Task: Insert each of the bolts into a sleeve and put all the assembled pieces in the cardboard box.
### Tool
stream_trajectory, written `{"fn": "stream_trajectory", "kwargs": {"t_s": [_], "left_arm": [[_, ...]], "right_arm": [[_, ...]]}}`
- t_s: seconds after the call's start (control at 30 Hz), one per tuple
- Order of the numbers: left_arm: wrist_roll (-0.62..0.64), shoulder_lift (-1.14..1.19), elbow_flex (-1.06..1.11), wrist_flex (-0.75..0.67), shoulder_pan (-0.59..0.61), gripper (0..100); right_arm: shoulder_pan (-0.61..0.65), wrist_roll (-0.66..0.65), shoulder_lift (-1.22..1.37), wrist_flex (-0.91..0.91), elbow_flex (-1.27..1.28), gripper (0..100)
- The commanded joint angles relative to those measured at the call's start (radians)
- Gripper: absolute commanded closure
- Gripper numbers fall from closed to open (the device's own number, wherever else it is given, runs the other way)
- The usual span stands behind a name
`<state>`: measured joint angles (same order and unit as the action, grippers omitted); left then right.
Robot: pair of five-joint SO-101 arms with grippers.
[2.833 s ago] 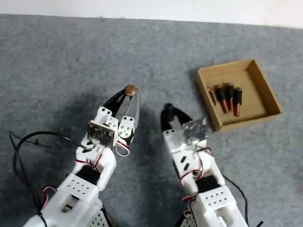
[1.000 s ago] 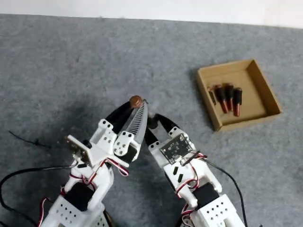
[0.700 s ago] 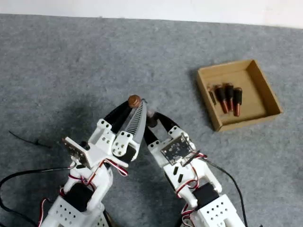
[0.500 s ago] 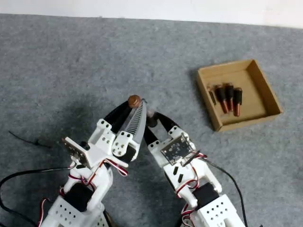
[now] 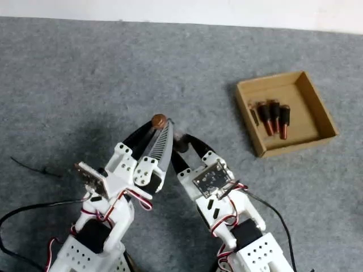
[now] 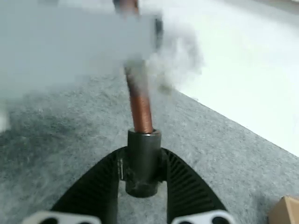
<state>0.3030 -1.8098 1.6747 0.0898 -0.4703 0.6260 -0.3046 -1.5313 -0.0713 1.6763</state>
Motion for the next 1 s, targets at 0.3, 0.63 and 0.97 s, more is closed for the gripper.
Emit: {"fn": "stream_trajectory", "kwargs": {"t_s": [0.3,0.63,0.97], "left_arm": [[0.015,-0.015,0.002,0.095,0.005,99],[0.017,-0.015,-0.048,0.235,0.010,99],[0.086,-0.012,-0.056,0.241,0.010,99]], "right_arm": [[-0.004,-0.011,-0.024,0.045,0.159,99.4],[-0.002,-0.011,-0.024,0.041,0.159,99.4],[0.002,-0.012,-0.024,0.044,0.159,99.4]]}}
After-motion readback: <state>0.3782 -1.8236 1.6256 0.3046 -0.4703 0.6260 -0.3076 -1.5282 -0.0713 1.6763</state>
